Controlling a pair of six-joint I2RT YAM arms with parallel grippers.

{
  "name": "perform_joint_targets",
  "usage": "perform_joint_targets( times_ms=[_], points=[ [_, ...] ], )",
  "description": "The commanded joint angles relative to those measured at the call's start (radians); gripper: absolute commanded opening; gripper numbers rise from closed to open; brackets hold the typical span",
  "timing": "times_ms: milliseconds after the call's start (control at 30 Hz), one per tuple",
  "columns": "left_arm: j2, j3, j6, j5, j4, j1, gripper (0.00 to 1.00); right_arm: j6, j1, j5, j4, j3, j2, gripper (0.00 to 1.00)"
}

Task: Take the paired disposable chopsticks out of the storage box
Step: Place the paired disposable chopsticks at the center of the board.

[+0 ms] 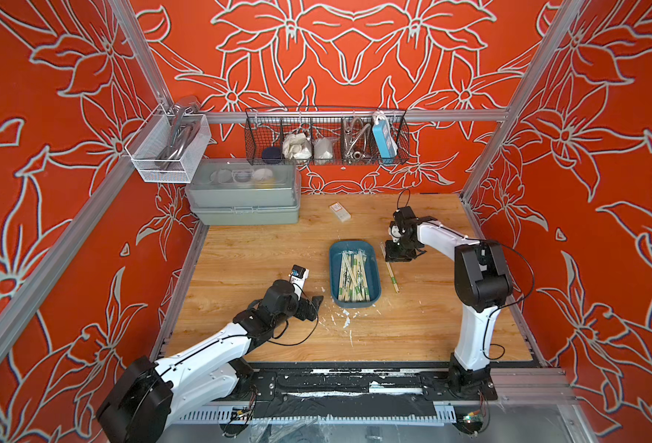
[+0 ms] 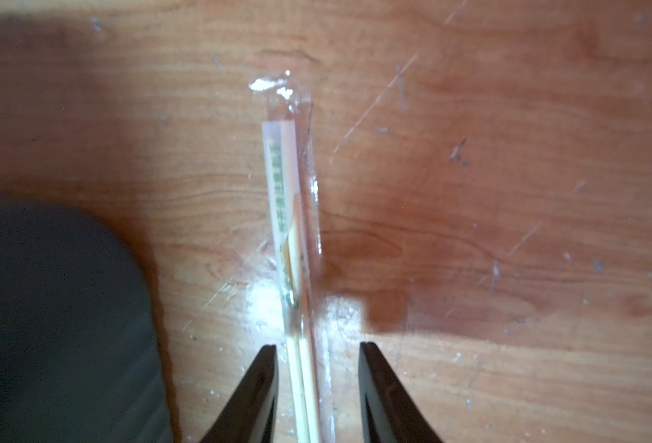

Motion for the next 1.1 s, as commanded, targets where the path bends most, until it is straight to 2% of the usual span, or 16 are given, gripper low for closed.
perform_joint_targets(
  times_ms=[0, 267, 667, 1067],
  points=[
    [0.007, 0.031, 0.008, 0.013, 0.016, -0.003, 0.98, 0.001, 0.012, 0.022, 0.019, -0.03, -0.022, 0.39],
    [0.007, 0.034, 0.009, 0.012, 0.01, -0.003, 0.98, 0.022, 0.058, 0.083, 0.026, -0.059, 0.003, 0.36],
    [0.003, 0.035, 0.005, 0.005, -0.002, -0.004, 0.98, 0.189, 0.075, 0.147, 0.125, -0.191, -0.064, 0.2],
    [-0.003, 0.034, 0.004, 0.003, -0.005, -0.003, 0.98, 0.215, 0.112, 0.149, 0.127, -0.247, -0.105, 0.18]
  ],
)
